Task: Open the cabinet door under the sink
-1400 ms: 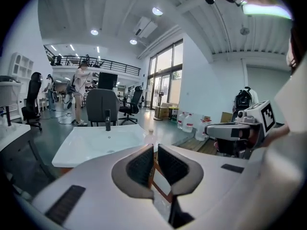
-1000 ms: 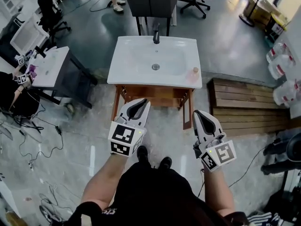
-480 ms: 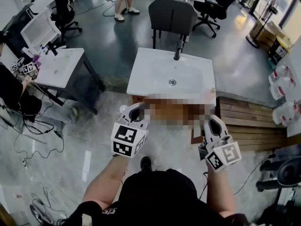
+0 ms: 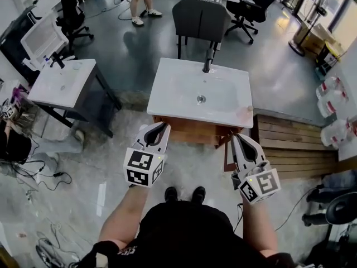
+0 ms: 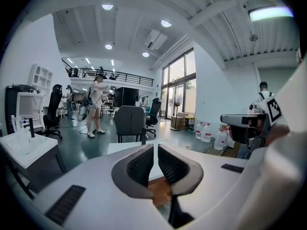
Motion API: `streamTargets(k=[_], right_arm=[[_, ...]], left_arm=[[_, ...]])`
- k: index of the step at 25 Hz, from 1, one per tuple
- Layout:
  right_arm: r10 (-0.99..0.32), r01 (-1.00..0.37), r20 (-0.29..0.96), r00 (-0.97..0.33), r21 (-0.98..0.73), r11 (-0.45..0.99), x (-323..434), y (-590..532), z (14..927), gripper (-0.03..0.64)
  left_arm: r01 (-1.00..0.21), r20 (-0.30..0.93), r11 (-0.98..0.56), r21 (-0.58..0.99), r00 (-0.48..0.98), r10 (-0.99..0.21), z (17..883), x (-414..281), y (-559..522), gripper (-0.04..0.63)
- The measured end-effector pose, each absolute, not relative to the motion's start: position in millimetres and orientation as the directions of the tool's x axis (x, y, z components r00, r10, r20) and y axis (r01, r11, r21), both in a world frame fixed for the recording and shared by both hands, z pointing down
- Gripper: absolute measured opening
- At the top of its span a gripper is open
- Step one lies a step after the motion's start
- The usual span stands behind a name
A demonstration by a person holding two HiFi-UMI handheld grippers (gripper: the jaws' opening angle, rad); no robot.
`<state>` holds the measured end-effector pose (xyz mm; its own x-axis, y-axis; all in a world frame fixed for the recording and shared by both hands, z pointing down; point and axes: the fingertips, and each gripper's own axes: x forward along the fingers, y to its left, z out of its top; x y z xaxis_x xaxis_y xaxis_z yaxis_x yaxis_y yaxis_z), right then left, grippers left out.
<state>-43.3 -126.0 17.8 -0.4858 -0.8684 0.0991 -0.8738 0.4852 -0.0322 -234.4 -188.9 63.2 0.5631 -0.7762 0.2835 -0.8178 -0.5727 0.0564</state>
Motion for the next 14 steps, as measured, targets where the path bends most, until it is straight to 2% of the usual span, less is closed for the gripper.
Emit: streamTargets(k=[14], right_arm=[[-0.871,-0.874,0.079,-0.486,-0.05,0.483,-1.1,-141.0,25.8,0.011]], left_arm=[[-0.828,0.287,-0.56,0.027,0.543,-0.789,57.2,-197.4,-200.5,0.041]])
